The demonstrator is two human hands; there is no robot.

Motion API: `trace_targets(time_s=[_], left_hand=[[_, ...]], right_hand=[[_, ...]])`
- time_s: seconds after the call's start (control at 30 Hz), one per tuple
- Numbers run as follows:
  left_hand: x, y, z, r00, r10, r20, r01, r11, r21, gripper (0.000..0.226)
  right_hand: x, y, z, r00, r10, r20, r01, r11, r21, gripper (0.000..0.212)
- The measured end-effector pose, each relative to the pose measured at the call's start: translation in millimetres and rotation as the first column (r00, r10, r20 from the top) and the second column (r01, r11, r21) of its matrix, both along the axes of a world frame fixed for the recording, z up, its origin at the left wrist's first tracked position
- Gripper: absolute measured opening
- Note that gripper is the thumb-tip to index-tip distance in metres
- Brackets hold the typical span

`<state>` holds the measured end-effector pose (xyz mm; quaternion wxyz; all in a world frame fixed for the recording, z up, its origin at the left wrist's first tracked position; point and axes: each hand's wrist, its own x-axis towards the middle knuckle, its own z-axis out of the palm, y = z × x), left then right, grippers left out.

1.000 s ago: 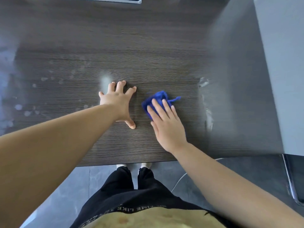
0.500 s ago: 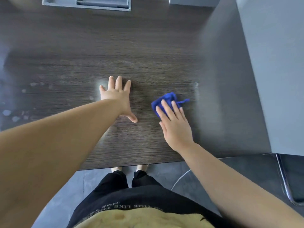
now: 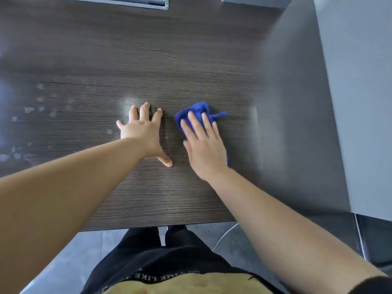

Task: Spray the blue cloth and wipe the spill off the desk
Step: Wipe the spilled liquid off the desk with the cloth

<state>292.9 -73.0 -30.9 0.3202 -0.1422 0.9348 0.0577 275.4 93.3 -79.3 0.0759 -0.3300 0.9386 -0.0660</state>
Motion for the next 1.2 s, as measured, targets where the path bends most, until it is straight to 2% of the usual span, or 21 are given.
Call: trace_targets(time_s=[0.07,0.1,0.13,0.2,0.3,0.37,0.4,0.47,0.57,0.63,0.67,0.73,0.8,0.83,0.87,0.9,0.97,1.0,1.07,1.13,1.2], left_hand=[[0.4,-0.9,-1.0,1.0,-0.003,0.004,0.003,1.0,0.002,0.147],[0.4,-1.6,-1.1,1.0,-0.005,0.006,0.005,1.0,0.004,0.147],[0.7,-1.6,-1.0,1.0,-0.008,0.008,0.008,1.0,0.008,0.146],[0.5,-1.8,-0.7,1.0,-0.006,0.014,0.005,1.0,0.015,0.146],[-1.2,-0.2,-0.2,1.0,-0.01,0.03,0.009,1.0,0.007,0.147],[-1.7,1.0,-0.3,0.999,-0.009,0.034,0.009,1.0,0.0,0.147],[-2.2,0.9,-0.8,0.999,-0.008,0.033,0.008,1.0,-0.003,0.146],[-2.1,0.7,-1.2,0.999,-0.007,0.031,0.007,1.0,-0.001,0.146],[-1.2,-0.2,-1.1,1.0,-0.015,0.025,0.015,1.0,-0.005,0.146],[-0.9,-0.4,-0.6,0.999,-0.018,0.03,0.019,1.0,-0.007,0.147],[-1.1,0.0,-0.3,0.999,-0.022,0.035,0.023,1.0,-0.007,0.146],[-2.0,0.3,0.3,0.999,-0.021,0.048,0.021,1.0,-0.006,0.146],[-2.4,1.3,1.2,0.998,-0.022,0.056,0.022,1.0,-0.006,0.145],[-2.6,1.4,1.3,0.998,-0.02,0.056,0.021,1.0,-0.007,0.146],[-2.7,1.6,0.8,0.998,-0.019,0.059,0.019,1.0,-0.007,0.146],[-2.9,1.4,0.5,0.998,-0.016,0.061,0.017,1.0,-0.008,0.146],[-3.7,1.1,0.4,0.998,-0.014,0.065,0.015,1.0,-0.013,0.146],[-4.1,1.6,1.3,0.997,-0.016,0.069,0.018,1.0,-0.015,0.146],[-4.3,1.6,2.6,0.997,-0.02,0.071,0.022,1.0,-0.018,0.146],[-3.8,0.9,1.3,0.998,-0.021,0.065,0.022,1.0,-0.017,0.147],[-3.1,0.4,0.5,0.998,-0.019,0.064,0.02,1.0,-0.014,0.147]], right_hand=[[0.7,28.3,3.1,0.976,0.217,0.03,-0.218,0.975,0.044,0.051],[-12.3,42.2,2.7,0.966,0.257,0.019,-0.257,0.964,0.072,0.051],[-27.8,53.5,1.7,0.974,0.228,-0.002,-0.226,0.97,0.09,0.051],[-63.2,59.3,1.1,1.0,0.001,-0.018,0.001,0.998,0.069,0.048],[-90.8,24.8,1.9,0.932,-0.363,-0.005,0.362,0.929,0.083,0.049],[-78.7,-6.6,-0.2,0.918,-0.396,0.01,0.395,0.917,0.056,0.051],[-64.0,-16.6,-2.7,0.947,-0.323,0.006,0.322,0.946,0.031,0.052],[-26.6,-16.9,-2.6,0.998,-0.062,-0.01,0.061,0.998,-0.011,0.05],[-16.2,21.2,3.9,0.958,0.286,0.013,-0.286,0.957,0.045,0.05],[-46.6,44.0,3.2,0.946,0.324,-0.03,-0.32,0.943,0.09,0.051],[-64.6,49.4,2.4,0.964,0.26,-0.053,-0.254,0.963,0.094,0.05],[-98.0,42.6,1.8,1.0,-0.008,-0.02,0.01,0.997,0.071,0.047],[-113.2,16.1,0.6,0.958,-0.287,-0.012,0.287,0.956,0.057,0.048],[-111.9,0.0,-0.2,0.935,-0.354,-0.016,0.355,0.933,0.054,0.05],[-105.1,-13.9,-1.5,0.935,-0.354,-0.017,0.355,0.934,0.047,0.051],[-93.7,-23.2,-3.7,0.958,-0.285,-0.035,0.286,0.958,0.024,0.051],[-62.1,-21.5,-5.8,0.997,0.035,-0.072,-0.033,0.999,0.034,0.052],[-49.8,-10.4,-4.4,0.977,0.205,-0.053,-0.202,0.978,0.061,0.053],[-48.0,20.0,0.7,0.9,0.436,0.003,-0.435,0.896,0.094,0.053],[-71.4,42.9,3.4,0.867,0.498,-0.034,-0.493,0.864,0.104,0.051],[-100.9,46.0,2.9,0.935,0.342,-0.091,-0.332,0.937,0.108,0.048]])
